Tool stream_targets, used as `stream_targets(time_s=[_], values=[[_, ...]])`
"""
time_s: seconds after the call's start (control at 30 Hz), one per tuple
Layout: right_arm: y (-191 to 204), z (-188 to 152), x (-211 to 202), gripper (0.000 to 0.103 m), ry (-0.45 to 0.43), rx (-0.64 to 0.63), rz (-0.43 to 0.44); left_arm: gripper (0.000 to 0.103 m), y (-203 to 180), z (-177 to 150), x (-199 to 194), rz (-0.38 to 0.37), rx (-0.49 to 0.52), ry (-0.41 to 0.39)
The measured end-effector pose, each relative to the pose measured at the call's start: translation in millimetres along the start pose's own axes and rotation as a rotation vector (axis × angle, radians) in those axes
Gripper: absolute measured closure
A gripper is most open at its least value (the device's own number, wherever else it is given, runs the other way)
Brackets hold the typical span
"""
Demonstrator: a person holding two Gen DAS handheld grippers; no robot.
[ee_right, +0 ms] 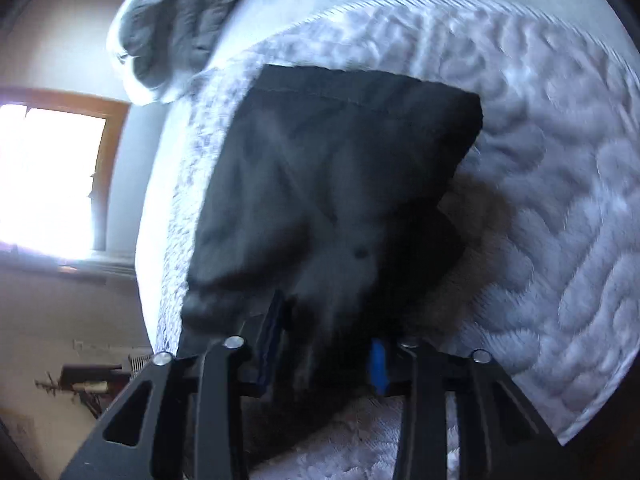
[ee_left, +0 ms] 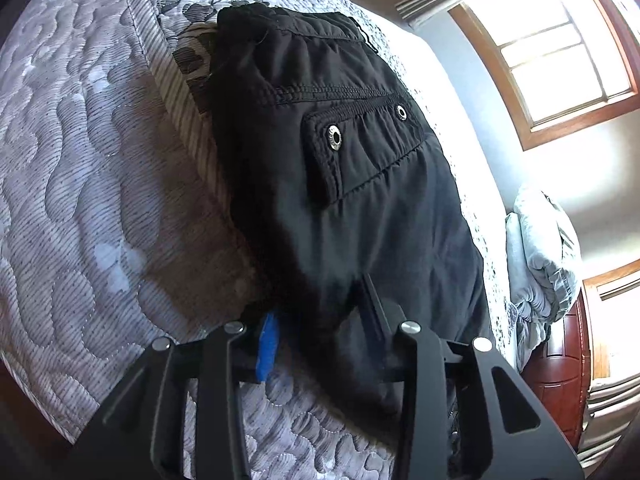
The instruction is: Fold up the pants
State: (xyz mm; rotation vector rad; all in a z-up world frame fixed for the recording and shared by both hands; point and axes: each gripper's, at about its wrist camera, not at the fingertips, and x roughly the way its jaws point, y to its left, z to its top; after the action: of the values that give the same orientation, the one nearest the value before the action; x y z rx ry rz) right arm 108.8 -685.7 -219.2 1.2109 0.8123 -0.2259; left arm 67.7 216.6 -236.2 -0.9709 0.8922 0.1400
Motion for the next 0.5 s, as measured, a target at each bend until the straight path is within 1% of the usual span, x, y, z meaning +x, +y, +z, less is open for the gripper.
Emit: stream_targets(time_s=[0.07,0.13,0.2,0.27,0.43,0.5], values=[[3.6,1.6,-5.5,0.088,-0.005,-0.016,0.011,0.062,-1.3,0.8,0.6,-0.001,0.006,0.005],[15.2,-0.1,-8.7,0.090,-0.019,-0.075,-0.026,0.057,-4.1,1.2,1.7,0.001,0.022,0.008],[33.6,-4.1,-13.9,0.092,-0.047,-0.161,-0.069,0.053,-7.8,1.0,2.6,0.009,0.041,0.010],[48.1,-7.1,-18.9,0.093,-0.066,-0.226,-0.094,0.047,-11.8,0.3,3.8,0.016,0.062,0.014],[98.4,-21.4,-35.0,0.094,-0.123,-0.396,-0.134,0.042,-20.2,-0.9,6.9,0.038,0.108,0.025],[127.4,-34.8,-40.3,0.094,-0.147,-0.507,-0.151,0.040,-21.7,-1.3,8.0,0.043,0.114,0.026]])
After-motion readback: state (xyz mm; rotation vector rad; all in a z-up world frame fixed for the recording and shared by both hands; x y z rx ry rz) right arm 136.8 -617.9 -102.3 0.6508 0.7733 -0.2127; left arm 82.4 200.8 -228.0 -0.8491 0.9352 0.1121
